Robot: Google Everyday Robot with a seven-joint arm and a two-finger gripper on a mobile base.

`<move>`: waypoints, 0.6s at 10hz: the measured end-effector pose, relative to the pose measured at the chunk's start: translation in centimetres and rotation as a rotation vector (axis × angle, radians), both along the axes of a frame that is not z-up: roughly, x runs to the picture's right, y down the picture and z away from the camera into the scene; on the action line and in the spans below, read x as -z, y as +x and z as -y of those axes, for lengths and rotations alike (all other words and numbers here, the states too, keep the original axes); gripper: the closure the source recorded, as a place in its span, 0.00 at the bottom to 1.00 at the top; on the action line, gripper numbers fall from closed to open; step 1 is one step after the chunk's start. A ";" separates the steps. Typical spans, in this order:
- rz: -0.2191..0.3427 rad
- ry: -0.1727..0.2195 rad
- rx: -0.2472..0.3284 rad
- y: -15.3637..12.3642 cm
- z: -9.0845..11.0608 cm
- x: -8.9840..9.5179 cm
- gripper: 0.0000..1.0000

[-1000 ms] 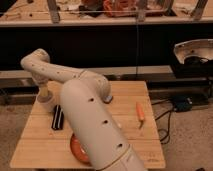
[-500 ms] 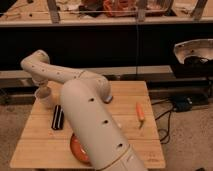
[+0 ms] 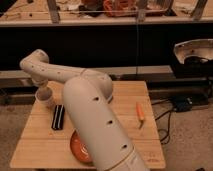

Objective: Place the ceramic cup in the ceramic bowl

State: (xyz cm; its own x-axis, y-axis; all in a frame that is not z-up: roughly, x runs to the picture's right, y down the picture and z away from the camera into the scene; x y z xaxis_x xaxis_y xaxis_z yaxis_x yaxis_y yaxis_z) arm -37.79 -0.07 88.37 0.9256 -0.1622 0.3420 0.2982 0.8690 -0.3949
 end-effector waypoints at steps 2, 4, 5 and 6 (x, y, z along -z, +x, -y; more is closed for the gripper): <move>-0.005 0.000 0.001 0.5 0.1 0.8 0.97; -0.014 0.004 0.000 1.6 0.4 1.6 0.97; -0.015 0.006 0.003 1.6 0.4 1.6 0.97; -0.014 0.000 0.003 1.5 0.0 2.2 0.97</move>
